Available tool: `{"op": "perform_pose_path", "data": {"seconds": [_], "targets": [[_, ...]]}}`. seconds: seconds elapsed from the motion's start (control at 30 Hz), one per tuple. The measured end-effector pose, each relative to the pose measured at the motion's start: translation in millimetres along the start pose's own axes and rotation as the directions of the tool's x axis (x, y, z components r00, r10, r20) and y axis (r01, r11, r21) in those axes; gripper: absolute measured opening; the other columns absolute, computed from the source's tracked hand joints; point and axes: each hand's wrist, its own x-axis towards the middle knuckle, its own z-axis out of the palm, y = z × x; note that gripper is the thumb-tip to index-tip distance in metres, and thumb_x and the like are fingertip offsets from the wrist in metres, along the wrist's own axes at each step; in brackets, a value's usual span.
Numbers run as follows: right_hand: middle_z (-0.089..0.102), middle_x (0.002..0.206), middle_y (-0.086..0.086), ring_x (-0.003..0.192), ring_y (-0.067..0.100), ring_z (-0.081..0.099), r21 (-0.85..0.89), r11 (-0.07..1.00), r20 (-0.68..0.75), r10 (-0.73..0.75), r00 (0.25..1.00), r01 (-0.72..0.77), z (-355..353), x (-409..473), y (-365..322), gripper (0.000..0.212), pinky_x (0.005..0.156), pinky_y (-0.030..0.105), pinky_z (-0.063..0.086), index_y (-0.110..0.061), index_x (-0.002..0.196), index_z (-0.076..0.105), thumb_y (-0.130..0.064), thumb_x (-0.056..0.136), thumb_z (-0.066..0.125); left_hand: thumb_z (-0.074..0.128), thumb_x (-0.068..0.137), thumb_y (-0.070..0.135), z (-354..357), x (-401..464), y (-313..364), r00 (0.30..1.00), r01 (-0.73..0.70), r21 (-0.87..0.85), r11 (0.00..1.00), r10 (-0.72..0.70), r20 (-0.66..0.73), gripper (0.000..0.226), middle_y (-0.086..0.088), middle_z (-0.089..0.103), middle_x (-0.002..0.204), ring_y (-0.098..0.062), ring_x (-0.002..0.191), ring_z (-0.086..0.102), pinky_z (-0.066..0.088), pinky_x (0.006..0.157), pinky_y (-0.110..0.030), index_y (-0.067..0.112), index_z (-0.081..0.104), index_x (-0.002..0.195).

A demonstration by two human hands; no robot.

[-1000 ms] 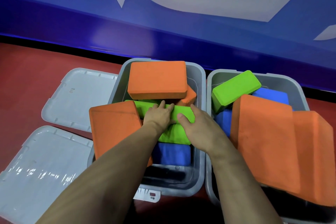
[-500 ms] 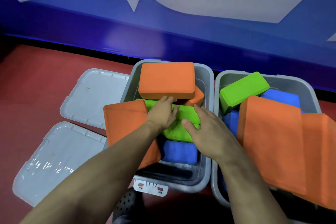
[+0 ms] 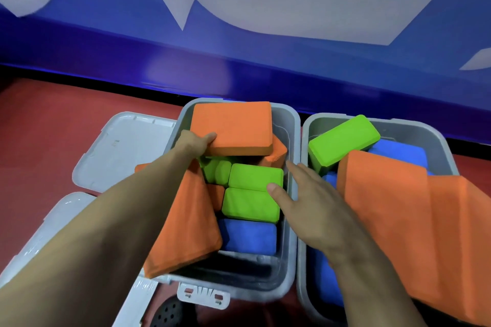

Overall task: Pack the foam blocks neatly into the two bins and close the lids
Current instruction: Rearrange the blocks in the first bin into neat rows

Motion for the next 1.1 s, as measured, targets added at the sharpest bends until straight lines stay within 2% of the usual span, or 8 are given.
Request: {"op": "perform_pose_path", "data": {"seconds": [0.23,0.4,0.53,0.67,0.77,0.9,1.0,1.1], "targets": [[0.023,0.164,-0.011,0.149,0.020,0.025,-0.054,0.997,0.003,-0.054,0.999,0.054,2.7,1.4,-0.3,0.072,0.122,0.037,0.022,-0.031,0.158,0.023,-0.064,0.097,0.042,0.088,0.064,0.061,-13.0,-9.4,6.8,0.992,0.101,-0.205,0.974,-0.082,0.101,0.106,-0.012,0.059,0.127,-0.033,0.113,0.062,0.054,0.091,-0.044,0.002,0.044,0.140],[0.023,0.165,-0.009,0.149,0.018,0.024,-0.089,0.992,-0.010,-0.087,0.996,0.086,0.9,-0.6,-1.1,0.073,0.122,0.037,0.022,-0.029,0.158,0.024,-0.064,0.097,0.041,0.097,0.021,0.067,-33.9,-30.4,14.2,0.998,0.038,-0.536,0.843,-0.006,0.062,0.117,-0.008,0.071,0.115,-0.028,0.095,0.073,0.063,0.081,-0.046,0.011,0.064,0.118],[0.021,0.165,-0.008,0.150,0.017,0.023,-0.096,0.991,0.010,-0.096,0.995,0.097,-1.1,-6.5,-5.4,0.073,0.122,0.036,0.021,-0.030,0.158,0.023,-0.065,0.097,0.040,0.094,0.036,0.069,-69.3,-78.4,28.6,0.955,-0.263,-0.409,0.874,0.177,-0.237,0.114,-0.004,0.058,0.128,-0.018,0.106,0.066,0.056,0.094,-0.035,0.018,0.059,0.132],[0.022,0.165,-0.006,0.150,0.018,0.023,-0.073,0.992,0.001,-0.106,0.994,0.105,-8.6,-11.1,-9.4,0.072,0.122,0.037,0.023,-0.031,0.159,0.023,-0.062,0.097,0.044,0.095,0.061,0.045,-108.6,-119.2,44.0,0.777,-0.574,-0.174,0.800,0.465,-0.424,0.101,-0.002,0.038,0.128,-0.018,0.116,0.048,0.042,0.103,-0.027,0.024,0.043,0.145],[0.023,0.165,-0.006,0.150,0.018,0.024,-0.057,0.992,-0.004,-0.114,0.993,0.114,-12.4,-15.6,-11.0,0.071,0.121,0.039,0.024,-0.033,0.159,0.023,-0.061,0.097,0.044,0.093,0.067,0.028,-131.2,-129.9,47.5,0.698,-0.651,0.015,0.759,0.606,-0.380,0.099,-0.005,0.038,0.132,-0.012,0.109,0.042,0.035,0.099,-0.022,0.023,0.038,0.149],[0.025,0.164,-0.007,0.149,0.017,0.027,-0.028,0.992,-0.017,-0.124,0.992,0.124,-12.1,-19.4,-10.6,0.070,0.120,0.039,0.027,-0.034,0.157,0.024,-0.061,0.097,0.046,0.090,0.070,0.012,-142.5,-125.2,38.5,0.707,-0.663,0.183,0.726,0.688,-0.166,0.100,-0.009,0.034,0.141,-0.026,0.120,0.050,0.040,0.108,-0.035,0.025,0.035,0.153],[0.025,0.165,-0.007,0.149,0.016,0.028,-0.031,0.994,-0.010,-0.106,0.994,0.105,-10.7,-19.8,-8.6,0.071,0.120,0.039,0.027,-0.032,0.158,0.024,-0.061,0.096,0.047,0.082,0.071,0.001,-142.8,-119.5,30.0,0.731,-0.647,0.198,0.737,0.672,-0.114,0.095,-0.009,0.032,0.138,-0.033,0.122,0.050,0.042,0.110,-0.042,0.026,0.036,0.150],[0.028,0.163,-0.009,0.147,0.016,0.031,-0.005,0.992,-0.008,-0.123,0.992,0.123,-13.0,-19.9,-9.3,0.073,0.118,0.038,0.030,-0.034,0.158,0.023,-0.061,0.095,0.050,0.084,0.070,0.000,-145.4,-118.9,26.7,0.730,-0.662,0.140,0.736,0.676,-0.102,0.094,-0.006,0.032,0.134,-0.025,0.117,0.046,0.042,0.111,-0.043,0.025,0.038,0.148]]}}
